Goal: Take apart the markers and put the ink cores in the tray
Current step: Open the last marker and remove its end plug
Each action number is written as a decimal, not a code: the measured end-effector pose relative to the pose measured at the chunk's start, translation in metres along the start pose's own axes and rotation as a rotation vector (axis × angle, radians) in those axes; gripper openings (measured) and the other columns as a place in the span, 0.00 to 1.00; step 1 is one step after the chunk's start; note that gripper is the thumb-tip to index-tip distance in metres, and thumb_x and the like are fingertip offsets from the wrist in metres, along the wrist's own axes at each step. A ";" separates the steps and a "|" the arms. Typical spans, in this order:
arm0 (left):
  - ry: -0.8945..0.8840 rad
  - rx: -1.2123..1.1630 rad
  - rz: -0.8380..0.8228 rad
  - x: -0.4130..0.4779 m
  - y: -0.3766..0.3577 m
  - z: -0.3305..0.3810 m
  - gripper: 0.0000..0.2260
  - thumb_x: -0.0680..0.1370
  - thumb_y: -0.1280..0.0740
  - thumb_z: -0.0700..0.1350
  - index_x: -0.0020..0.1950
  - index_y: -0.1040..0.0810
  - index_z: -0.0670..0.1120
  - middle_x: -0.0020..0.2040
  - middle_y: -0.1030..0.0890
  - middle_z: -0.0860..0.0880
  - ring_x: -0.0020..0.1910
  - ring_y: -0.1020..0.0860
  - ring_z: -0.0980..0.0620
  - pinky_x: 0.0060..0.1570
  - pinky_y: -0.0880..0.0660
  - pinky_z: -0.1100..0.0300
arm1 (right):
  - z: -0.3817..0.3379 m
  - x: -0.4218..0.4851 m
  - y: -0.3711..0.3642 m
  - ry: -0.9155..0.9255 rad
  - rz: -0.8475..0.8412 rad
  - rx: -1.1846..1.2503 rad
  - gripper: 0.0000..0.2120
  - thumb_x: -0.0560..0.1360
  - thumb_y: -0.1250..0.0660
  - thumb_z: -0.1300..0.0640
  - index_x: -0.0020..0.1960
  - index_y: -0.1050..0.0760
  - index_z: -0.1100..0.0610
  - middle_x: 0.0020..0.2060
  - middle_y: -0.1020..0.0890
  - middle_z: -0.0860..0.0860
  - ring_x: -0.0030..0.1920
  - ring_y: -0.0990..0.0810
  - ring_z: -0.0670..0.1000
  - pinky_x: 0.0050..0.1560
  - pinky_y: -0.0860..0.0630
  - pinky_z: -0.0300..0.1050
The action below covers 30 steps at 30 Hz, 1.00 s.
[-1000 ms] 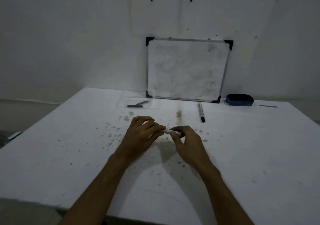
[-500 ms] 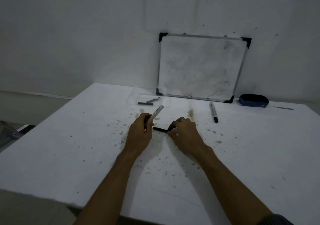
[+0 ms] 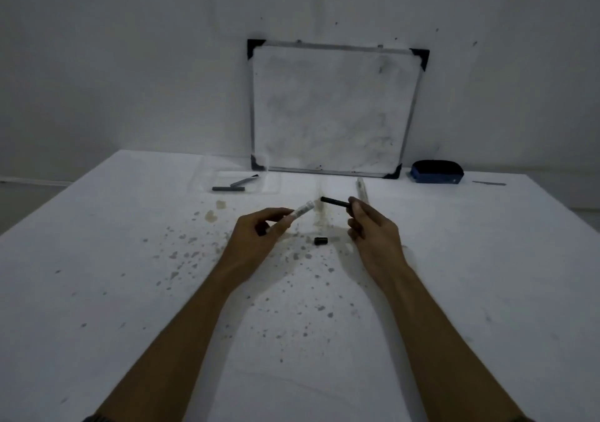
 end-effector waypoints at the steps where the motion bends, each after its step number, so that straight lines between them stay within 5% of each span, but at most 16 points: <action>1: 0.008 -0.023 0.005 0.000 0.002 -0.001 0.09 0.79 0.29 0.55 0.58 0.15 0.59 0.42 0.14 0.56 0.34 0.24 0.54 0.35 0.24 0.67 | 0.000 0.002 -0.002 0.002 0.001 0.002 0.13 0.78 0.29 0.56 0.61 0.17 0.58 0.49 0.15 0.51 0.44 0.21 0.46 0.53 0.21 0.44; 5: 0.011 -0.050 -0.033 -0.002 0.002 -0.002 0.10 0.79 0.27 0.55 0.59 0.14 0.56 0.40 0.15 0.49 0.35 0.25 0.55 0.34 0.26 0.67 | 0.006 0.006 -0.007 0.007 0.007 -0.054 0.14 0.78 0.28 0.54 0.61 0.17 0.58 0.54 0.14 0.55 0.43 0.24 0.47 0.52 0.22 0.45; 11: 0.014 -0.051 -0.056 -0.004 -0.001 0.000 0.09 0.79 0.27 0.53 0.58 0.13 0.55 0.35 0.19 0.56 0.32 0.27 0.58 0.32 0.28 0.68 | 0.007 0.008 -0.006 0.047 0.022 -0.170 0.13 0.78 0.29 0.54 0.61 0.17 0.55 0.50 0.14 0.51 0.41 0.24 0.45 0.48 0.23 0.41; 17: -0.040 0.115 -0.075 -0.008 -0.009 0.000 0.09 0.79 0.29 0.56 0.58 0.15 0.60 0.42 0.16 0.57 0.36 0.23 0.59 0.36 0.26 0.70 | -0.025 -0.009 -0.021 0.361 0.019 -0.518 0.13 0.79 0.31 0.50 0.62 0.17 0.49 0.52 0.16 0.41 0.51 0.18 0.42 0.49 0.23 0.30; 21: -0.041 0.077 -0.075 -0.008 -0.009 0.005 0.08 0.81 0.32 0.55 0.58 0.16 0.58 0.44 0.14 0.59 0.37 0.20 0.64 0.39 0.24 0.68 | -0.023 -0.027 -0.050 0.494 -0.128 -0.707 0.15 0.82 0.36 0.49 0.66 0.20 0.48 0.55 0.21 0.45 0.51 0.21 0.43 0.47 0.24 0.31; 24: -0.009 0.047 -0.071 -0.006 -0.008 0.000 0.08 0.82 0.33 0.55 0.58 0.17 0.58 0.44 0.14 0.55 0.36 0.20 0.62 0.40 0.21 0.63 | -0.008 -0.031 -0.064 0.391 -0.271 -0.719 0.19 0.84 0.43 0.48 0.74 0.29 0.48 0.60 0.28 0.48 0.52 0.24 0.38 0.51 0.26 0.28; 30: 0.053 -0.104 0.003 -0.004 -0.001 -0.004 0.10 0.85 0.36 0.50 0.63 0.18 0.51 0.42 0.18 0.54 0.32 0.23 0.54 0.33 0.22 0.58 | -0.002 -0.032 -0.052 0.411 -0.288 -1.087 0.22 0.80 0.34 0.49 0.73 0.30 0.48 0.64 0.28 0.47 0.54 0.25 0.43 0.61 0.24 0.41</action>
Point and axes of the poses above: each hand's wrist, its own x-axis towards the middle knuckle, its own y-axis out of the back of the hand, z = x × y, the point moved 9 cm from there along x, towards the middle knuckle
